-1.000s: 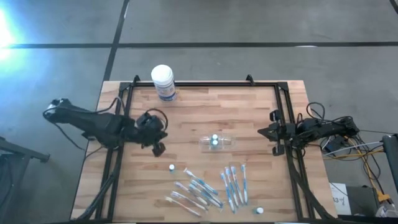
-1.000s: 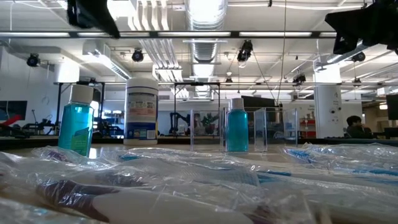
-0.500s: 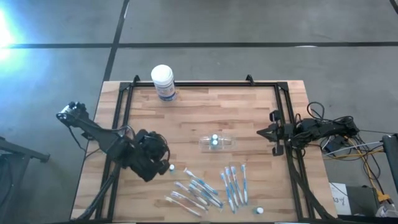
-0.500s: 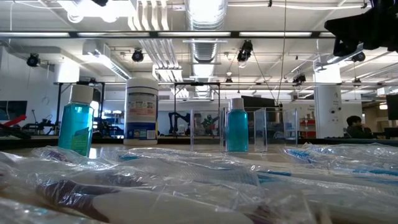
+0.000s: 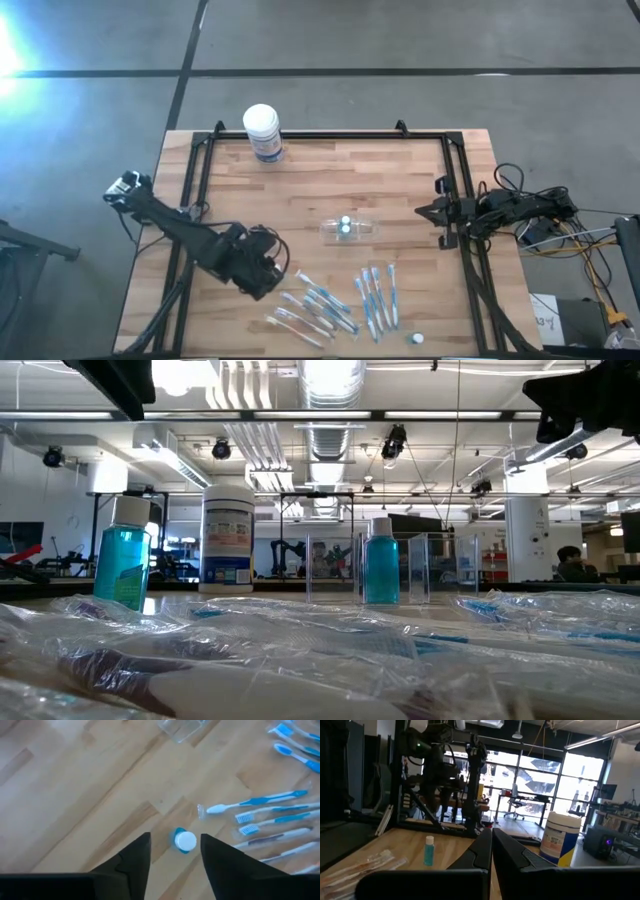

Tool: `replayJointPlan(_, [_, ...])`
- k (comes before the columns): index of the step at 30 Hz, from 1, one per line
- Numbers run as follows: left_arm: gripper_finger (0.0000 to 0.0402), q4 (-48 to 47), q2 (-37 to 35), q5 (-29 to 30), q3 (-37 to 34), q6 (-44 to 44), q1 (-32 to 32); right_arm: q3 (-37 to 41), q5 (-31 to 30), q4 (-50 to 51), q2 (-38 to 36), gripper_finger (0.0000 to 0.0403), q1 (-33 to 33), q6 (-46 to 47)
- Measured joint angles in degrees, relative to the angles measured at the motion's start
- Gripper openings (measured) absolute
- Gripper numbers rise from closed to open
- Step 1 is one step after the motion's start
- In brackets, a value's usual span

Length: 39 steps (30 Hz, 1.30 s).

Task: Pick & Place toothbrushing station
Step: Put the blue mouthwash into the transparent organizer

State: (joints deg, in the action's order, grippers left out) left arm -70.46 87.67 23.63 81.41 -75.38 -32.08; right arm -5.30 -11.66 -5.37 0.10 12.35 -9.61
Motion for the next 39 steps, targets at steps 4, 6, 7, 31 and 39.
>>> replayJointPlan(4, [0.0197,0.38,0.56,-4.51,0.00,-2.75,1.35,0.00,0.00,0.01,0.02,0.0008,-0.01,-0.37])
replayJointPlan(6, [0.0208,0.44,1.20,-6.46,0.00,-3.60,2.06,0.00,0.00,0.01,0.02,0.0008,-0.01,-0.48])
replayJointPlan(7, [0.0212,0.46,1.67,-7.55,0.00,-3.89,2.43,0.00,0.00,0.01,0.02,0.0008,-0.01,-0.50])
replayJointPlan(31, [0.0225,5.44,10.88,-20.83,-0.05,4.89,8.46,0.00,0.07,0.46,0.02,0.0008,-0.02,-0.62])
replayJointPlan(39, [0.0225,5.42,10.98,-20.95,-0.09,5.31,8.98,0.00,0.07,0.44,0.02,0.0008,-0.02,-0.48])
